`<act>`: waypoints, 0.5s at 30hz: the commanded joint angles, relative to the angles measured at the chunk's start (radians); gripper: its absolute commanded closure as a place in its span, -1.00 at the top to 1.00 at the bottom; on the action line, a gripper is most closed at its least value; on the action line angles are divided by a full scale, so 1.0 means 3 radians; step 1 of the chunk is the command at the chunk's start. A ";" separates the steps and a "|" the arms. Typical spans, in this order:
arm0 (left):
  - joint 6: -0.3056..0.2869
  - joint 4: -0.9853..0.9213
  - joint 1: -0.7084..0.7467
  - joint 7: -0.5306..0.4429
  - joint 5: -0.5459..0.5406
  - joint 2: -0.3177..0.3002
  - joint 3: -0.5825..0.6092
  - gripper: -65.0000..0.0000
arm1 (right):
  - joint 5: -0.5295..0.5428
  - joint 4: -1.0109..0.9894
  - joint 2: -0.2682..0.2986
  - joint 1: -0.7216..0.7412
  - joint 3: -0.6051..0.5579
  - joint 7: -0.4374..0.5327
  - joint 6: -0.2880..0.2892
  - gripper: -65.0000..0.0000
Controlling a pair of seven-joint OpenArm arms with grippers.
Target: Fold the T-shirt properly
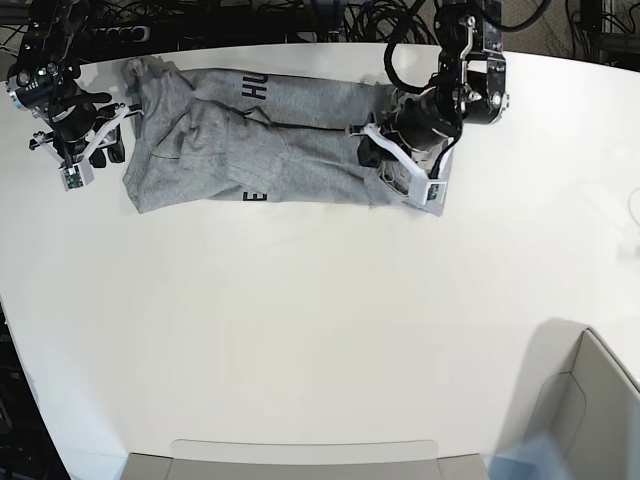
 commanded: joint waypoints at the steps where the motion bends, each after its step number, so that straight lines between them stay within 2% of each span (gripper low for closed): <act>1: -0.0005 0.0061 0.0000 -0.0050 -0.0036 0.0005 -0.0008 -1.00 | 0.0030 0.0060 0.0054 0.0007 0.0020 0.0060 0.0010 -0.47; 4: -0.0005 0.0051 0.0000 -0.0157 -0.0036 0.0015 0.0007 -1.00 | 0.0030 0.0060 0.0054 0.0007 0.0020 0.0060 0.0010 -0.47; 11: -0.0011 -0.0010 -0.0097 -0.0188 -0.0046 0.0015 0.0038 -1.00 | 0.0030 0.0060 0.0054 0.0012 0.0020 0.0060 0.0010 -0.47; 12: -0.0011 -0.0010 -0.0102 -0.0188 -0.0051 0.0015 0.0038 -0.93 | 0.0030 0.0060 0.0054 0.0017 0.0020 0.0060 0.0010 -0.47; 15: -0.0011 0.0000 -0.0107 -0.0188 -0.0061 0.0015 0.0038 -0.51 | 0.0030 0.0060 0.0054 0.0022 0.0020 0.0060 0.0010 -0.47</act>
